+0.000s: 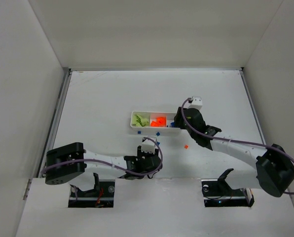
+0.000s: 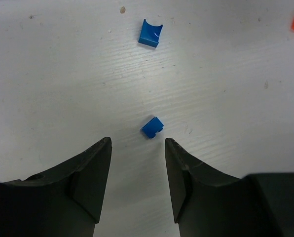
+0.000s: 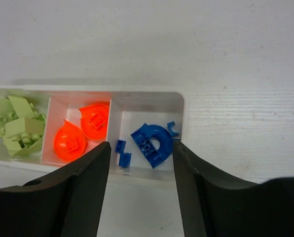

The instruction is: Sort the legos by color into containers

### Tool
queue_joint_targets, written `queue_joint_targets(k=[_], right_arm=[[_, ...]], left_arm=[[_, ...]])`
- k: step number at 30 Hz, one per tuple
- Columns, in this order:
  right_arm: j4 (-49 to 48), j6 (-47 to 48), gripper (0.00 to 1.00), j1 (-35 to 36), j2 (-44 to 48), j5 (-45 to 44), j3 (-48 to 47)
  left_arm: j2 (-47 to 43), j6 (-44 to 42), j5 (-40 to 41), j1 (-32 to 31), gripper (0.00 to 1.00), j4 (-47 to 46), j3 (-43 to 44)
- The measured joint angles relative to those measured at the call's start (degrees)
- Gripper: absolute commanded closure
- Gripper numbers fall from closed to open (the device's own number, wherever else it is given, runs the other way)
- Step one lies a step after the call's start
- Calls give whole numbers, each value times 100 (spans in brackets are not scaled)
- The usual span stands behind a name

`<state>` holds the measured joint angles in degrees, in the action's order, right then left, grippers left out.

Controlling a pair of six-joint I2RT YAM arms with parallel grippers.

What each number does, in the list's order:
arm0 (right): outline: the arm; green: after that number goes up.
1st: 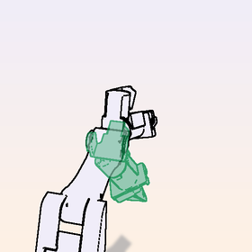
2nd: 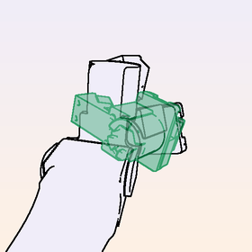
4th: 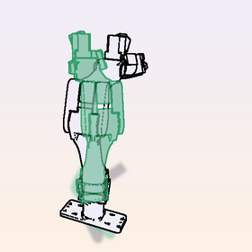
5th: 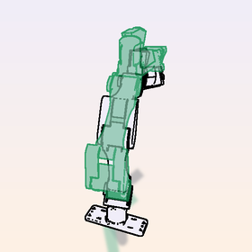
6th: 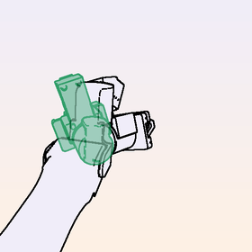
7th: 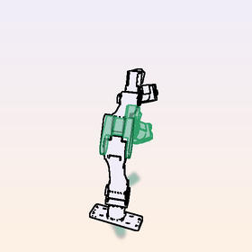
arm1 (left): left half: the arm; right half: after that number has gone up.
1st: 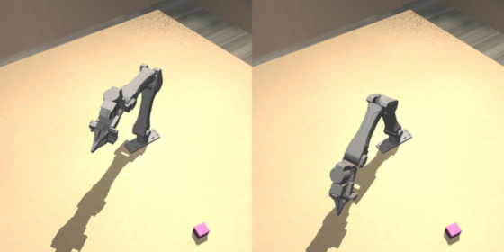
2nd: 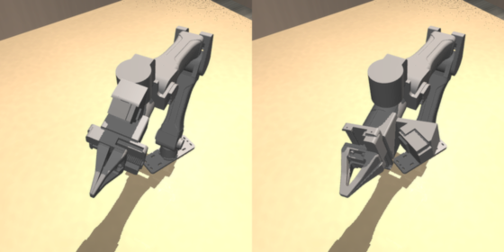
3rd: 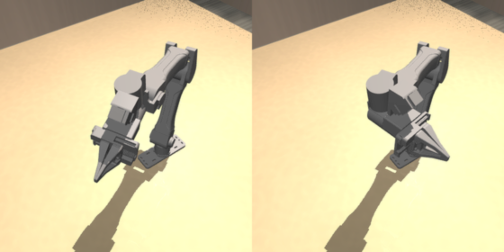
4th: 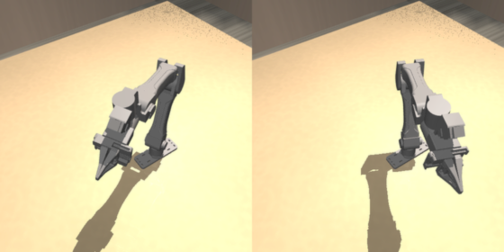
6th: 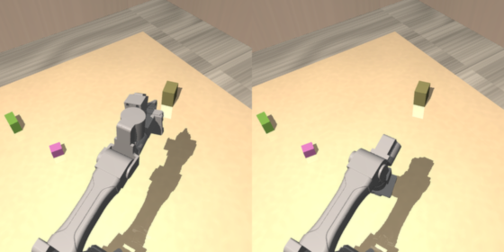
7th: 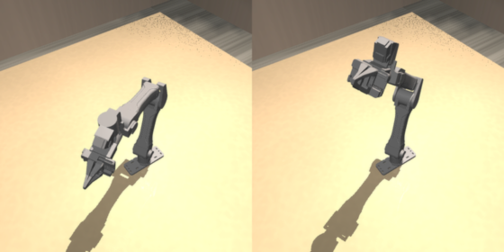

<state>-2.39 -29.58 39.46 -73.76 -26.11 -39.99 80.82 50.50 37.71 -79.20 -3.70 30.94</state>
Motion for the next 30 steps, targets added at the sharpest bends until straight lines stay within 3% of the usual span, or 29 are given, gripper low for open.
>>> queue_joint_targets(k=[5,11,17,30], right_arm=[[-245,-138,42,164,577,-28,586],[-275,-326,42,505,981,-72,1097],[-278,-387,42,525,1292,-136,1189],[-278,-568,43,592,1478,-199,1379]], left_arm=[[334,-44,33,-76,56,-42,205],[680,-111,149,-98,63,-107,463],[748,-114,245,-149,64,-94,509],[1152,-114,708,-175,82,-13,772]])
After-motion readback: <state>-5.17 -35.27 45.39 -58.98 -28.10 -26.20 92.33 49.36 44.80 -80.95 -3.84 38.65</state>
